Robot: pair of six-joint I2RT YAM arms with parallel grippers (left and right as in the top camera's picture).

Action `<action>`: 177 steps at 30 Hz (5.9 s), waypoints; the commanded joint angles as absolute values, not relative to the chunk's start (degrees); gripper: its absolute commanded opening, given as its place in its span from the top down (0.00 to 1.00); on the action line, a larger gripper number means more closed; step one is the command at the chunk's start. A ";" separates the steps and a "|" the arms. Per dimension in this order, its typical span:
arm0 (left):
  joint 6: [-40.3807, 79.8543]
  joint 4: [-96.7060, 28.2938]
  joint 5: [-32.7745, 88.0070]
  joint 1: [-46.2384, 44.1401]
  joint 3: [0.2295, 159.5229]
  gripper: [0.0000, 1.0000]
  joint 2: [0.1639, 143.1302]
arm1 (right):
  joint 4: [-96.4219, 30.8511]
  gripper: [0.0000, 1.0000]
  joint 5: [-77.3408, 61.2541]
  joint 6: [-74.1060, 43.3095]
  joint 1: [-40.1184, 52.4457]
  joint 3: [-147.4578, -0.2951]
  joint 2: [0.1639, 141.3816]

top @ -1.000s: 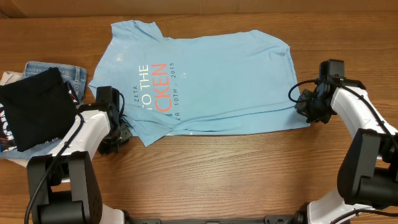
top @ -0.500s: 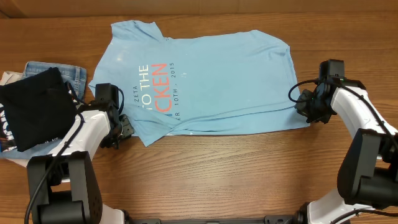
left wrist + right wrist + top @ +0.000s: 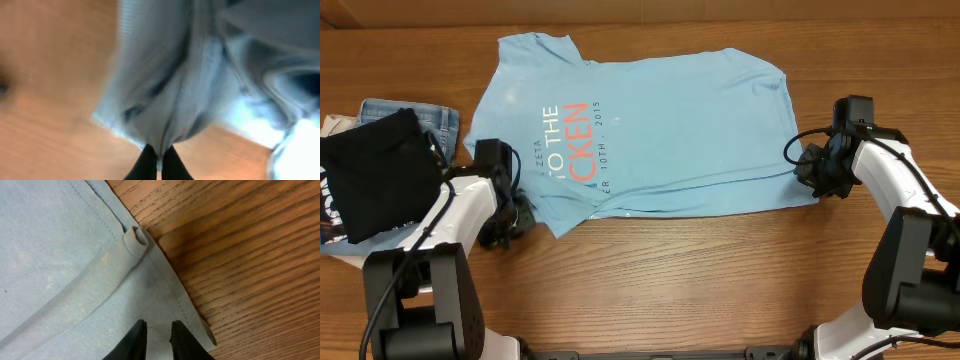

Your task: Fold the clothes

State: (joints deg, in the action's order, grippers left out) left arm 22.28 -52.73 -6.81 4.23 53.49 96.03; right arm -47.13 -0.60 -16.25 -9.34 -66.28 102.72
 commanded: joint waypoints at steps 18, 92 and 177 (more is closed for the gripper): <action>23.77 -61.63 -19.38 4.54 66.13 0.74 95.90 | -46.87 0.79 -0.10 -16.05 -9.32 -65.95 102.67; 25.39 -54.52 -22.46 4.60 60.27 0.88 96.29 | -48.80 0.78 1.63 -16.03 -9.39 -65.95 102.67; 22.72 -28.49 16.49 4.47 68.07 0.91 95.79 | -42.02 0.89 -3.14 -17.82 -9.39 -67.35 102.67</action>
State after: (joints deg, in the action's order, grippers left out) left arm 22.11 -27.92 17.56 4.23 67.22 94.13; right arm -43.13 -1.69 -16.60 -9.34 -66.22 102.72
